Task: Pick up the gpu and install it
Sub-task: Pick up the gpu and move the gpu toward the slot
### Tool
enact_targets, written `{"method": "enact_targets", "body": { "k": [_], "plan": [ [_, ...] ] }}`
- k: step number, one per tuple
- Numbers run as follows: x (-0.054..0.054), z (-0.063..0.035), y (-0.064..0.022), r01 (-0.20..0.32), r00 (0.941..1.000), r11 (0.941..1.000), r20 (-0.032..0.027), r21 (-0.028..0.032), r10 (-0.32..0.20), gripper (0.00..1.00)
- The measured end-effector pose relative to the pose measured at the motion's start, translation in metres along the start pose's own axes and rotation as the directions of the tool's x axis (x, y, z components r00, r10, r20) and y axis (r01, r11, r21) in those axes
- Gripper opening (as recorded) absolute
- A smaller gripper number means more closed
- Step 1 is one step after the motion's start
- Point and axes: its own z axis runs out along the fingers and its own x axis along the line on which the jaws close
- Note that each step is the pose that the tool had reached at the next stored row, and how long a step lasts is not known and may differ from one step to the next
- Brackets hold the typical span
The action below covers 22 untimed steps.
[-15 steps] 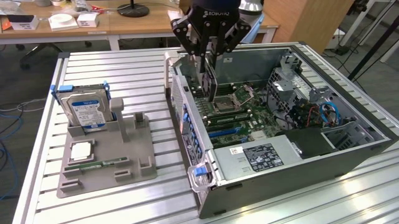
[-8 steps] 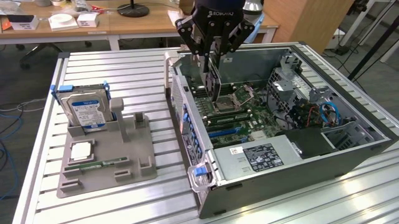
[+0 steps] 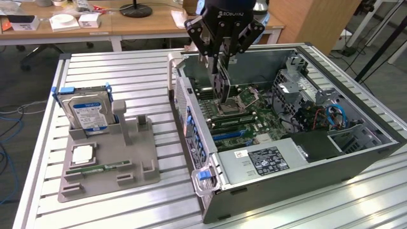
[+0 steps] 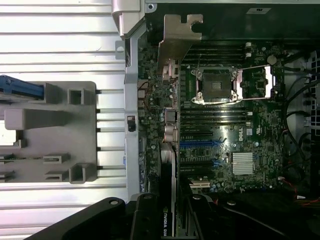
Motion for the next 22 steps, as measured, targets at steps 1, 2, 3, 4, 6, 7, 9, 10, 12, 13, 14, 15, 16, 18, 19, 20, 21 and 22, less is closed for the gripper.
{"method": "enact_targets", "body": {
  "k": [1, 2, 3, 4, 6, 7, 9, 10, 12, 13, 14, 15, 16, 18, 19, 20, 21, 22],
  "plan": [
    [-0.001, 0.0, 0.0001, 0.0, 1.0, 1.0, 0.0, 0.0, 0.0, 0.26],
    [-0.002, 0.0, 0.0001, 0.0, 1.0, 1.0, 0.0, 0.0001, 0.0, 0.26],
    [-0.003, 0.0001, 0.0001, 0.001, 1.0, 1.0, 0.0, 0.0, -0.001, 0.26],
    [-0.004, 0.0001, 0.0002, 0.001, 1.0, 1.0, 0.0, 0.0, -0.001, 0.26],
    [-0.007, 0.0002, 0.0002, 0.001, 1.0, 1.0, 0.0, -0.0001, -0.001, 0.26],
    [-0.008, 0.0002, 0.0003, 0.002, 1.0, 1.0, -0.0001, 0.0, -0.002, 0.26],
    [-0.01, 0.0002, 0.0004, 0.002, 1.0, 1.0, -0.0001, 0.0, -0.002, 0.26],
    [-0.011, 0.0003, 0.0004, 0.002, 1.0, 1.0, -0.0001, 0.0, -0.002, 0.26],
    [-0.013, 0.0003, 0.0005, 0.003, 1.0, 1.0, -0.0001, 0.0, -0.003, 0.26],
    [-0.014, 0.0004, 0.0005, 0.003, 1.0, 1.0, -0.0001, -0.0001, -0.003, 0.26],
    [-0.015, 0.0004, 0.0006, 0.003, 1.0, 1.0, -0.0001, -0.0001, -0.003, 0.26],
    [-0.016, 0.0004, 0.0006, 0.003, 1.0, 1.0, -0.0001, -0.0001, -0.003, 0.26],
    [-0.017, 0.0004, 0.0007, 0.004, 1.0, 1.0, -0.0001, 0.0, -0.004, 0.26],
    [-0.019, 0.0005, 0.0007, 0.004, 1.0, 1.0, -0.0002, 0.0, -0.004, 0.26],
    [-0.021, 0.0005, 0.0008, 0.004, 1.0, 1.0, -0.0002, -0.0001, -0.004, 0.26],
    [-0.022, 0.0005, 0.0008, 0.005, 1.0, 1.0, -0.0002, -0.0001, -0.005, 0.26],
    [-0.023, 0.0006, 0.0009, 0.005, 1.0, 1.0, -0.0002, -0.0001, -0.005, 0.26],
    [-0.024, 0.0006, 0.0009, 0.005, 1.0, 1.0, -0.0002, -0.0001, -0.005, 0.26]
  ]
}}
